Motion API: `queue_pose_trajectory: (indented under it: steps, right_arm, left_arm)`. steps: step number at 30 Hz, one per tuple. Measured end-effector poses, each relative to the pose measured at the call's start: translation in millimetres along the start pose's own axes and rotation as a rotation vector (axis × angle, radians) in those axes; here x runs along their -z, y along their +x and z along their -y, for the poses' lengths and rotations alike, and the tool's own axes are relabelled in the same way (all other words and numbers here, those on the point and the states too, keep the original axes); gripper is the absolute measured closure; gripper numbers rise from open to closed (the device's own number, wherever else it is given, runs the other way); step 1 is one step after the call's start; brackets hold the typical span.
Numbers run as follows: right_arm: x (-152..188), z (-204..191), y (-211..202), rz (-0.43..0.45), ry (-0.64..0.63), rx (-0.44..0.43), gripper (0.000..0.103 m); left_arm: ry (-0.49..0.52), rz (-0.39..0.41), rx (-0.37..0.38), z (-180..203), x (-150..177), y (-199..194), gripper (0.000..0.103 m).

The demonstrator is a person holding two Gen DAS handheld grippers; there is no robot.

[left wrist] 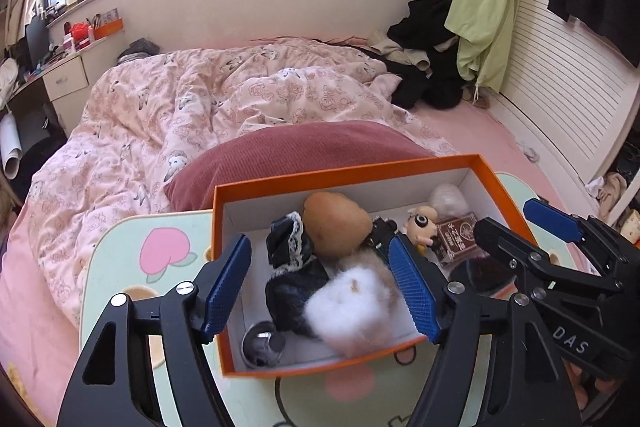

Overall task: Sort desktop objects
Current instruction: 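Withdraw both grippers from the box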

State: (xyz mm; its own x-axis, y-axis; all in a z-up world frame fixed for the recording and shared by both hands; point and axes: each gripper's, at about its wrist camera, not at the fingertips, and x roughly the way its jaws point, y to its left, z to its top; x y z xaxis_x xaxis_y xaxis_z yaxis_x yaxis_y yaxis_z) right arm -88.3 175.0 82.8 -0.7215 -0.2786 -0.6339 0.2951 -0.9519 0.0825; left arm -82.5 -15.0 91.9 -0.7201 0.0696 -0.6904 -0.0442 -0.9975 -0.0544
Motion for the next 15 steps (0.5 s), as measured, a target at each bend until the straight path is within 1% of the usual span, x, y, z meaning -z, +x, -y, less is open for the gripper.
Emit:
queue_pose_trajectory:
  steps: [3,6,7,9,10,12,15]
  right_arm:
    - [12,1,-12,0.001,0.001,0.018,0.033]
    - [30,3,-27,-0.008,0.004,0.013,0.032]
    - [38,4,-32,-0.012,0.006,0.011,0.032]
    - [56,6,-40,-0.027,0.007,0.008,0.028]
    - [66,6,-42,-0.04,0.005,0.009,0.028]
    - [86,8,-41,-0.084,0.003,0.016,0.027]
    - [112,12,-37,-0.145,0.006,0.025,0.027]
  left_arm:
    - [0.009,0.008,0.002,2,11,-16,0.031]
    - [0.014,0.015,0.013,4,29,-33,0.031]
    - [0.017,0.014,0.013,5,36,-37,0.03]
    - [0.018,0.002,0.006,7,56,-41,0.024]
    - [0.017,-0.007,0.0,9,66,-40,0.021]
    - [0.017,-0.04,-0.005,14,85,-35,0.021]
    - [0.006,-0.109,0.023,21,105,-19,0.021]
